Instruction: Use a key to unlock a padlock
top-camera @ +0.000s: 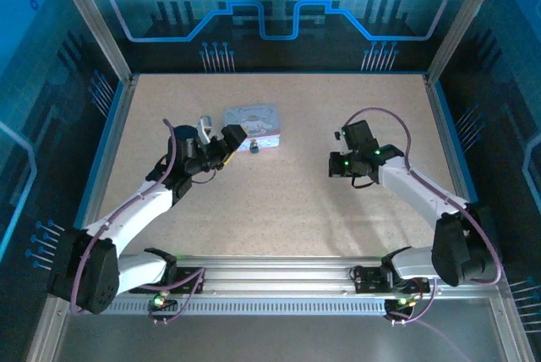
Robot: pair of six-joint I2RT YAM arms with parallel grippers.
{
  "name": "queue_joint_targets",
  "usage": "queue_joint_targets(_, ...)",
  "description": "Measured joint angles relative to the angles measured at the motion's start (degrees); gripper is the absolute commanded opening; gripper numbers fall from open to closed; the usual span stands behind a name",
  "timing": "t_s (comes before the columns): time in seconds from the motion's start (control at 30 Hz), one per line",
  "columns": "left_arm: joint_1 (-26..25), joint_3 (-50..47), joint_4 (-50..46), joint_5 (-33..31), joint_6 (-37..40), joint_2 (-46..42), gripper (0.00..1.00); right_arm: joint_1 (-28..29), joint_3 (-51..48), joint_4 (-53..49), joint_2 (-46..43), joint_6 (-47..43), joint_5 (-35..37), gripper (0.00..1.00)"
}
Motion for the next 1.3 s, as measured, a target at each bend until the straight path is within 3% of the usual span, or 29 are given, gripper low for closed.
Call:
queue_joint_targets(0.3,-3.48,0.94,6.27,2.64,-6.51,4.33,0.9,1.57,-0.31,5.42,-5.14,-0.9,-3.87,0.0)
queue_joint_targets(0.73,-10.25,2.47,22.16,3.32,-20.33,14.05,0.86,6.36,2.78,10.62,-5.53,-0.17,-7.85,0.0)
queue_joint_targets(1.3,-17.05,1.27,33.62,-8.33,-45.7,17.49,0.8,12.85,6.91,20.44,-1.66,-0.15,-8.0,0.0)
